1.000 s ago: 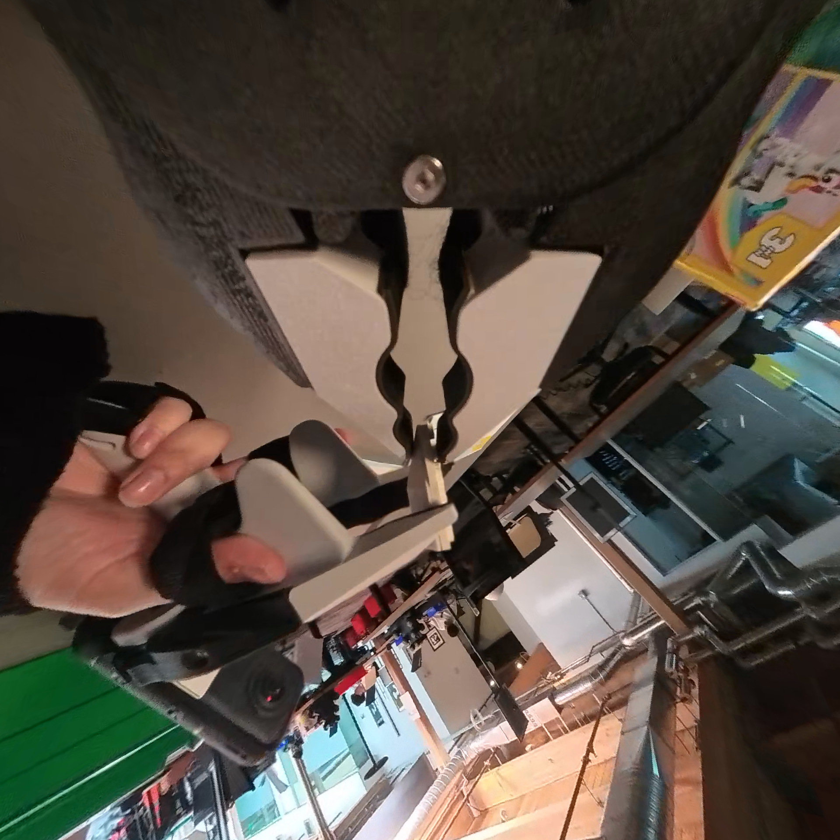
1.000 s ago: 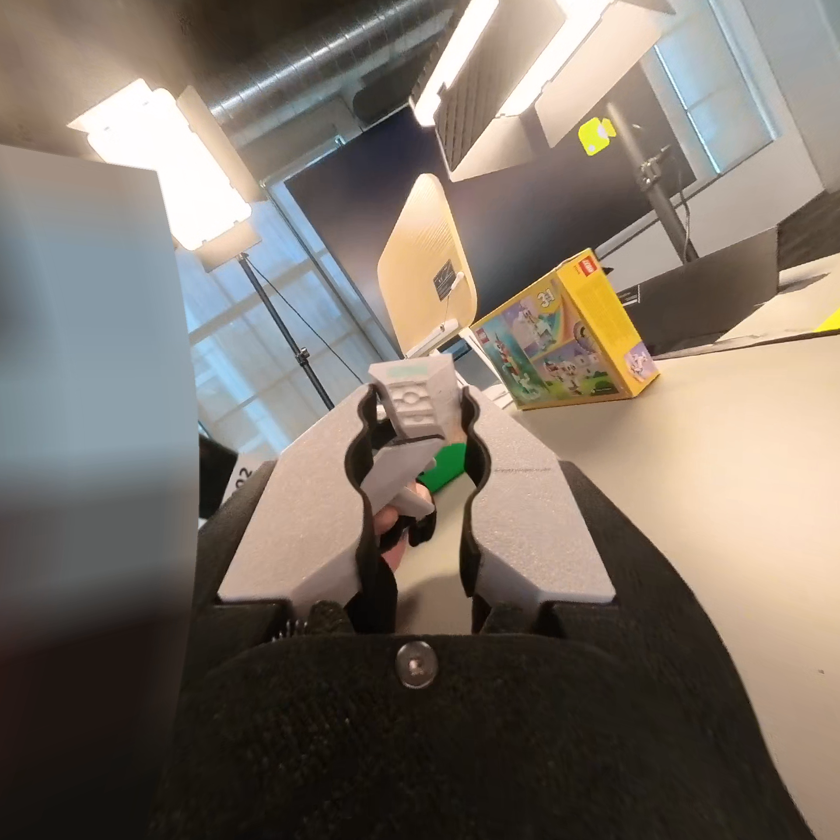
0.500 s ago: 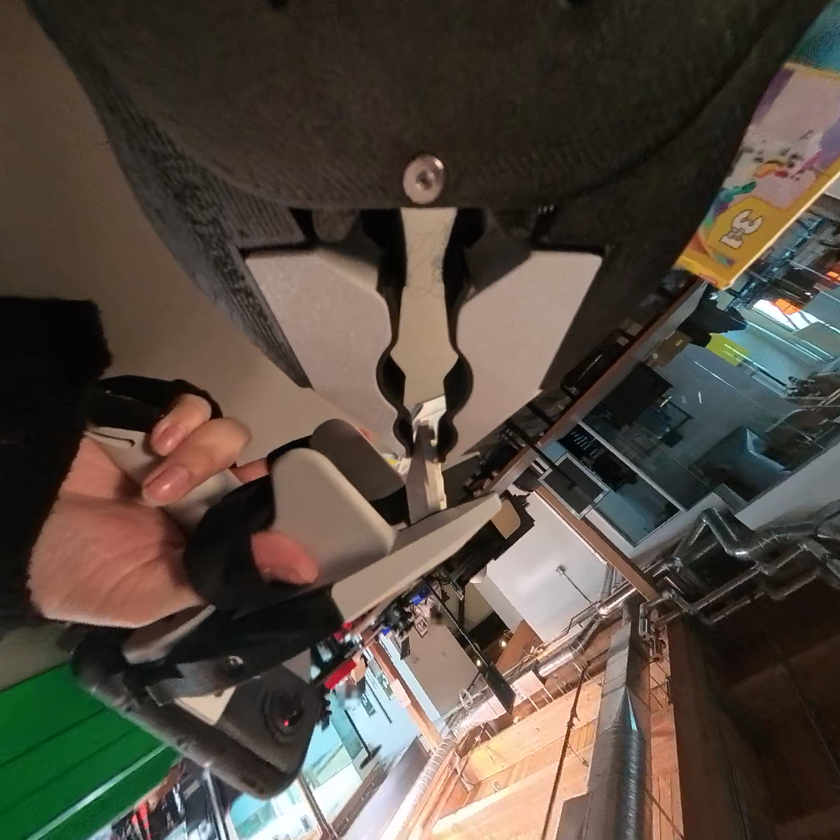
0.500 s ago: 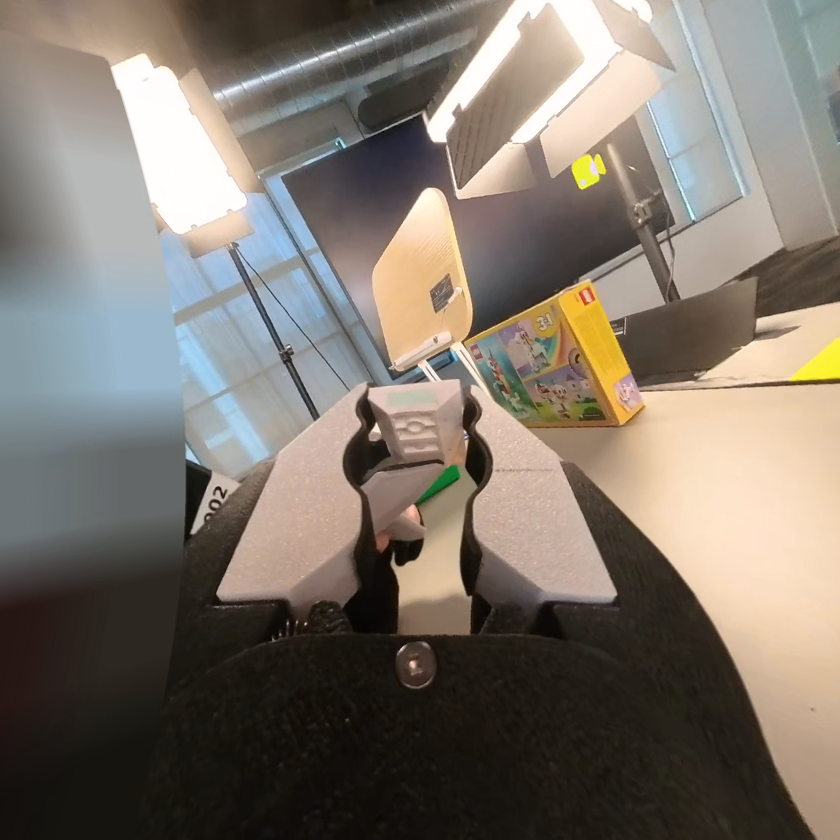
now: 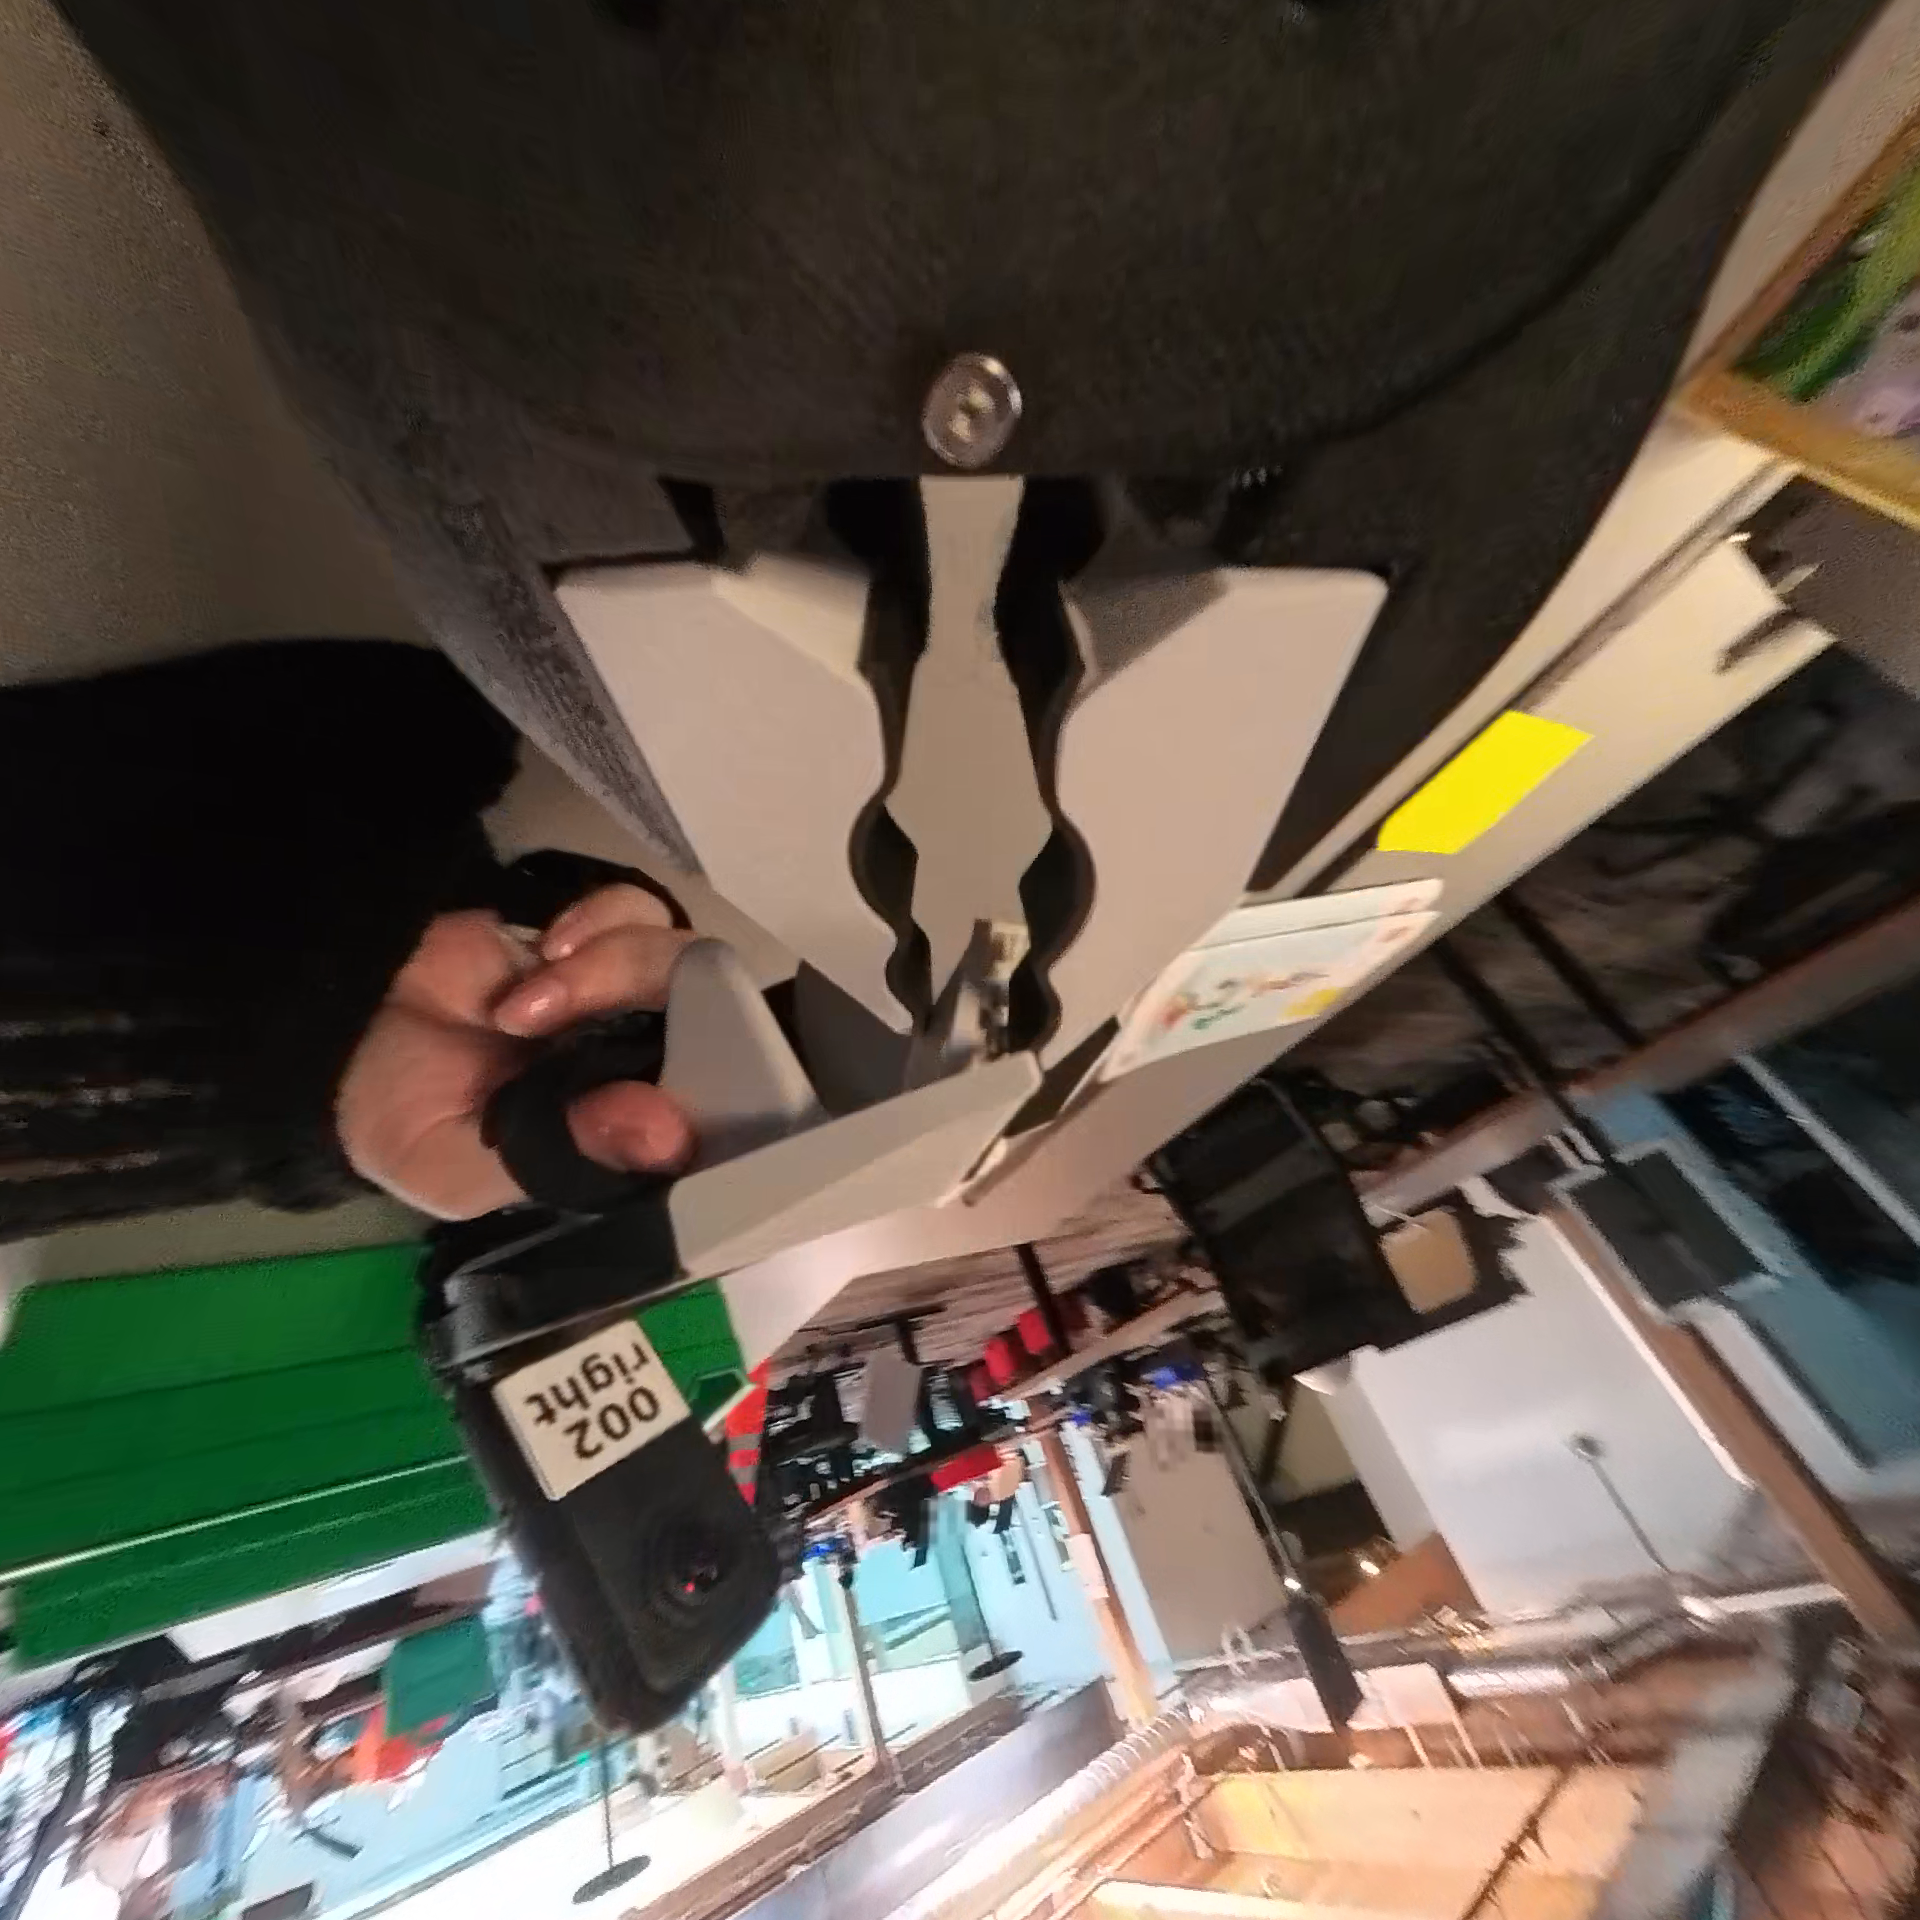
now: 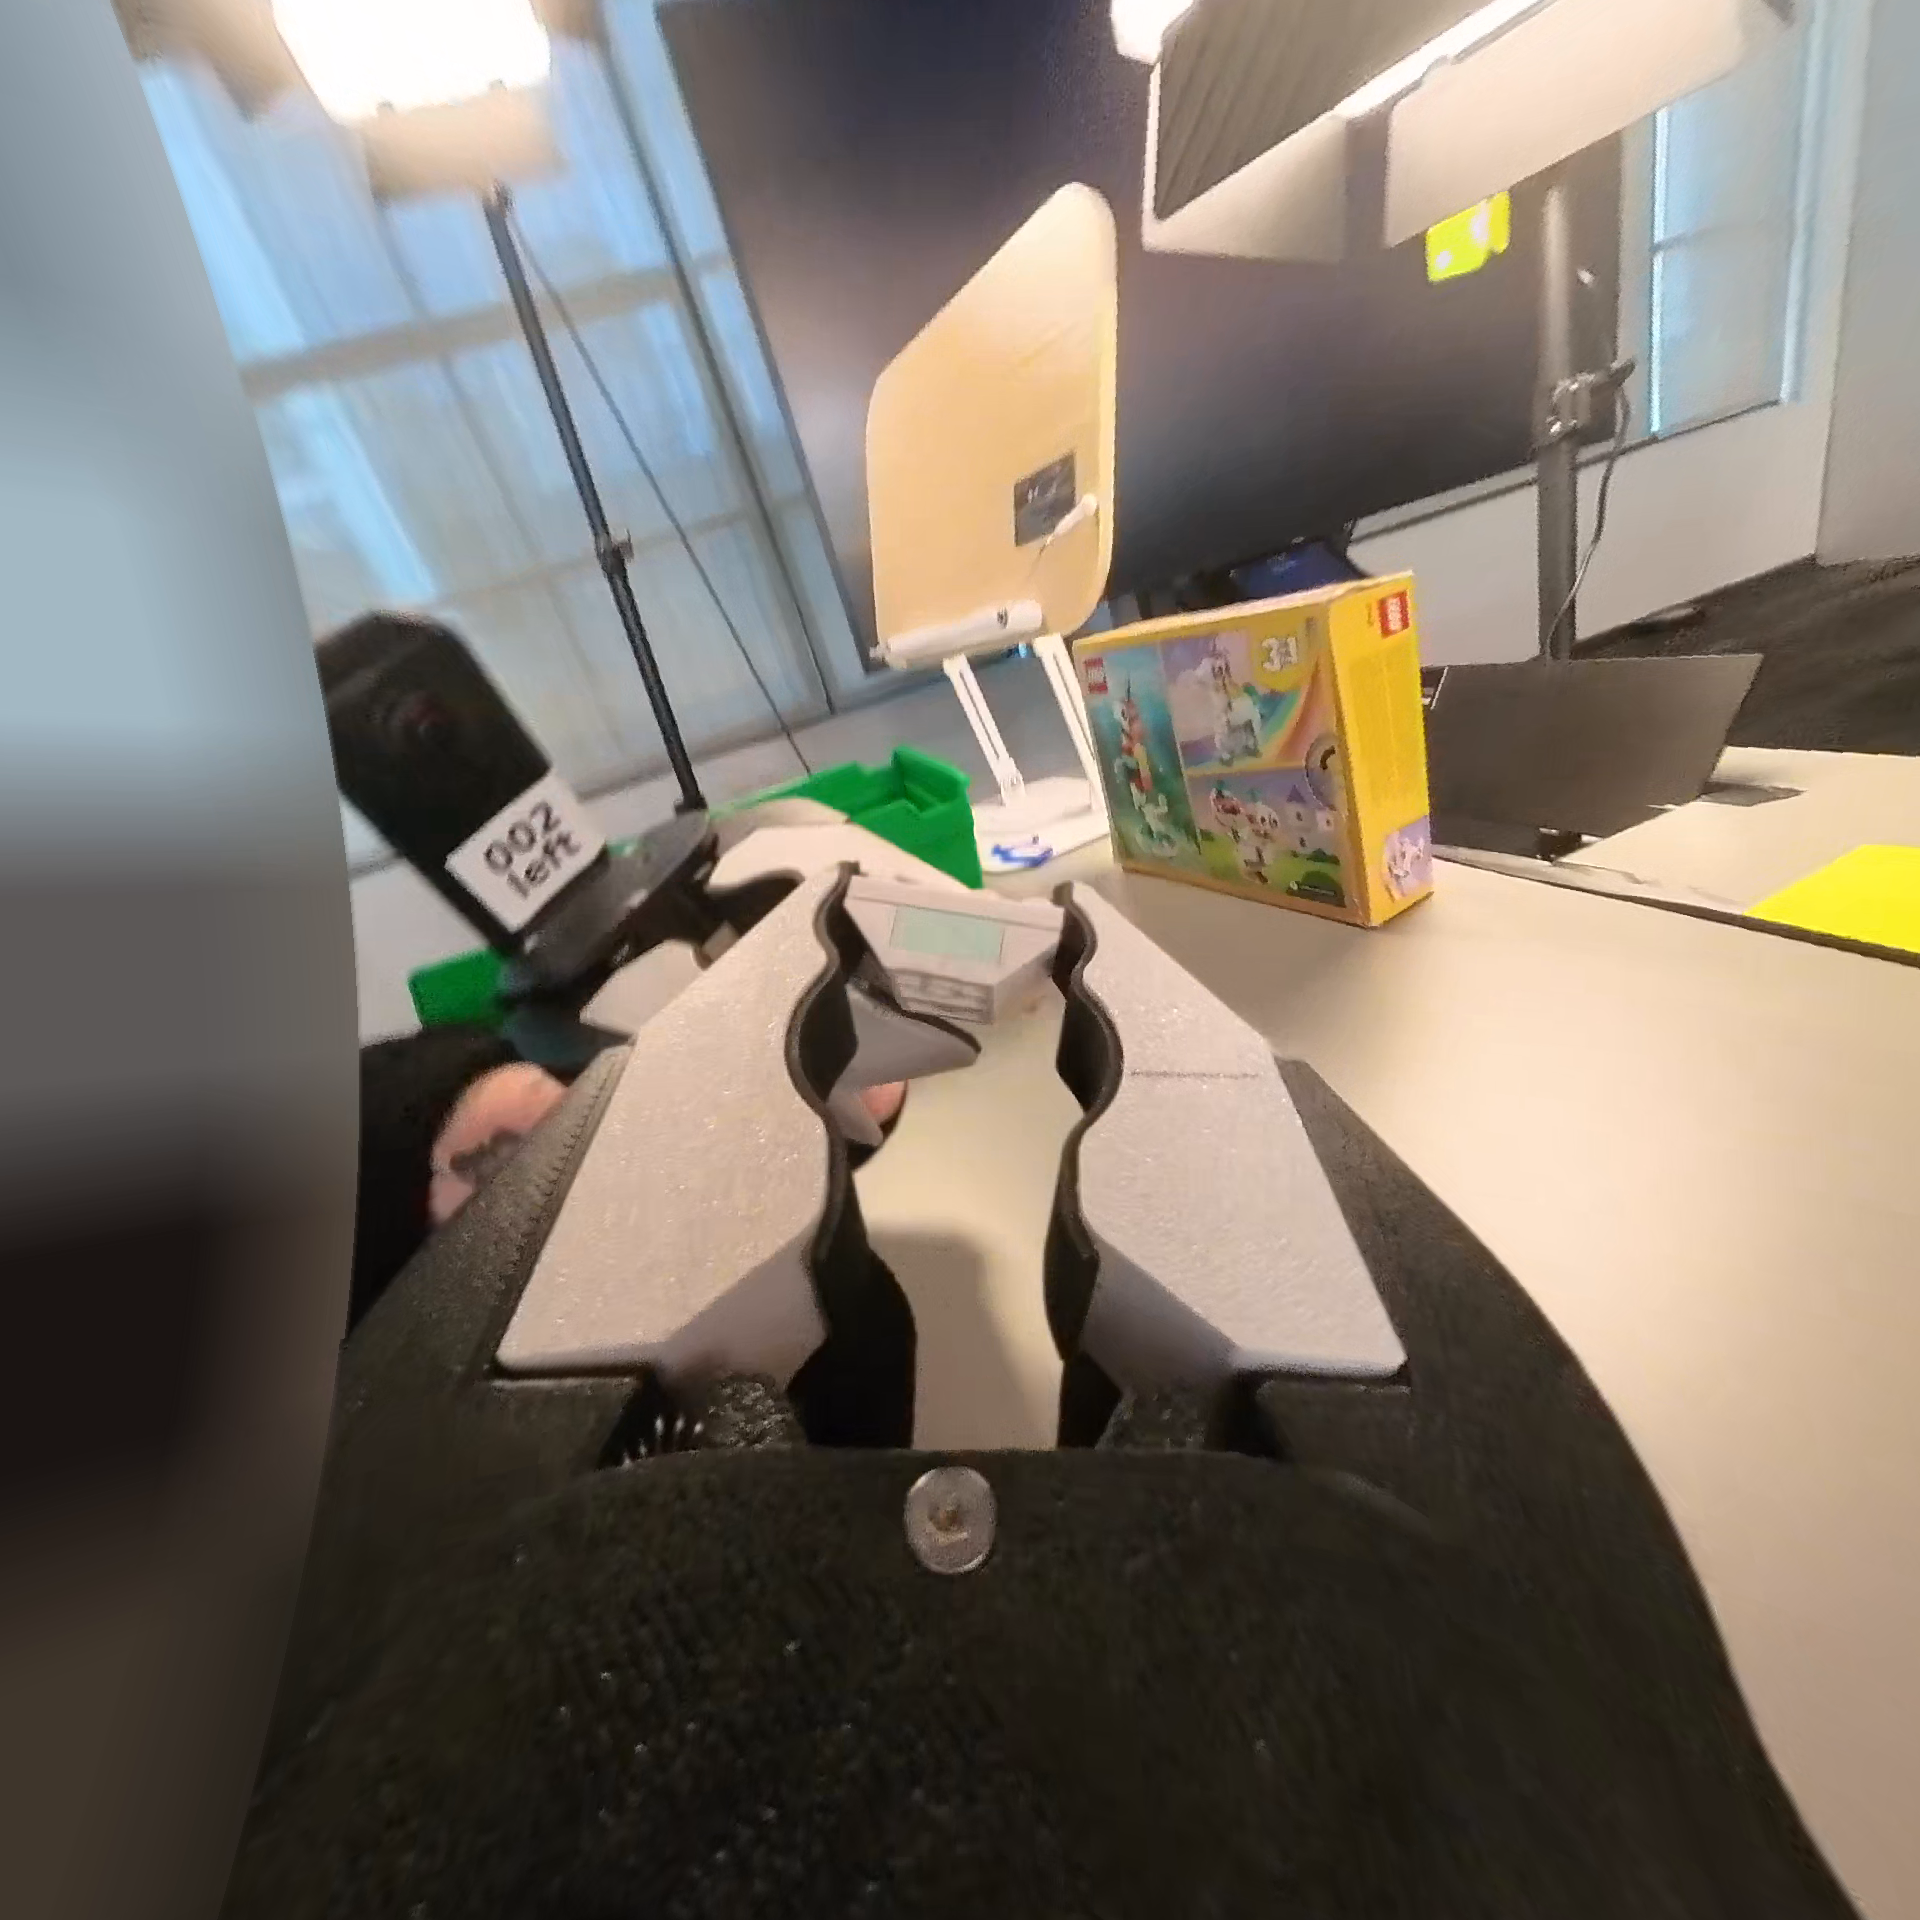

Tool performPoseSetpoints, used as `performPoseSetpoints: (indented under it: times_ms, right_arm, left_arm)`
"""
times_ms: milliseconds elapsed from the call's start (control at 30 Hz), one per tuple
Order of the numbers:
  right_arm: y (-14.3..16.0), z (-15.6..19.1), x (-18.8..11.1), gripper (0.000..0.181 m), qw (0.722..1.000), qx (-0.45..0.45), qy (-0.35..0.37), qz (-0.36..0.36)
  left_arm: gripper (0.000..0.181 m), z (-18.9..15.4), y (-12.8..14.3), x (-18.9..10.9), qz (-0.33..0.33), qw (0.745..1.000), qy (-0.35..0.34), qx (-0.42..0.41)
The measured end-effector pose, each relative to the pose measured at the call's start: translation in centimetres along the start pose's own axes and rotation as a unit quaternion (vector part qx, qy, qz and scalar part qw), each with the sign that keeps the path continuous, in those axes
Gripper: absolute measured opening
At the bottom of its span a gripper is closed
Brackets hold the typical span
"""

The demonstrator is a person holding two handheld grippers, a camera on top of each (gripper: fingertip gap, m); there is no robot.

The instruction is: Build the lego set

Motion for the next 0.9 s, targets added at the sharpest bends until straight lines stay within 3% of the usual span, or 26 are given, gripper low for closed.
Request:
performPoseSetpoints:
  times_ms: [200, 400, 433, 500, 667, 700, 733, 767, 833, 900]
  right_arm:
    - [1.7, 0.5, -0.9, 0.035, 0.993, -0.022, -0.057, 0.097]
    - [3.5, 1.2, -2.0, 0.032, 0.978, -0.045, -0.094, 0.183]
    - [3.7, 1.3, -2.2, 0.019, 0.974, -0.054, -0.094, 0.199]
    - [4.6, 1.3, -2.5, 0.018, 0.961, -0.089, -0.080, 0.249]
    - [5.0, 0.6, -3.0, 0.018, 0.951, -0.135, -0.038, 0.274]
    - [5.1, 0.2, -3.1, 0.030, 0.943, -0.169, -0.013, 0.287]
    - [5.1, -0.1, -3.1, 0.057, 0.929, -0.210, 0.014, 0.304]
    - [5.3, -0.5, -3.2, 0.071, 0.908, -0.252, 0.041, 0.331]
    - [6.2, -1.0, -3.3, 0.087, 0.849, -0.342, 0.082, 0.395]
    - [7.3, -1.1, -3.3, 0.083, 0.782, -0.419, 0.098, 0.451]
  left_arm:
    - [0.013, -1.0, 0.9, -0.3, 0.018, 0.994, 0.078, -0.068]
    - [0.013, -2.5, 2.0, -0.9, 0.039, 0.985, 0.154, -0.060]
    - [0.011, -2.8, 2.3, -1.2, 0.050, 0.981, 0.177, -0.055]
    - [0.010, -3.3, 3.2, -1.4, 0.067, 0.977, 0.198, -0.040]
    - [0.011, -3.5, 4.6, -0.9, 0.105, 0.979, 0.176, -0.002]
    - [0.011, -3.3, 5.2, -0.7, 0.119, 0.979, 0.162, 0.012]
    - [0.011, -3.1, 5.9, -0.5, 0.138, 0.979, 0.149, 0.021]
    - [0.011, -2.7, 6.4, -0.2, 0.158, 0.978, 0.137, 0.014]
    - [0.011, -2.4, 6.9, 0.0, 0.194, 0.970, 0.139, -0.039]
    - [0.011, -2.1, 7.3, 0.0, 0.222, 0.959, 0.148, -0.097]
Point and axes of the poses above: each gripper's, where its closed fingertips meet, x out along the fingers, y out of its underside, z = x × y across the jaws, the point moved 1 cm from there along -x, back along the fingers, and after that the axes turned 12 degrees about -y, right-handed, at the moved point
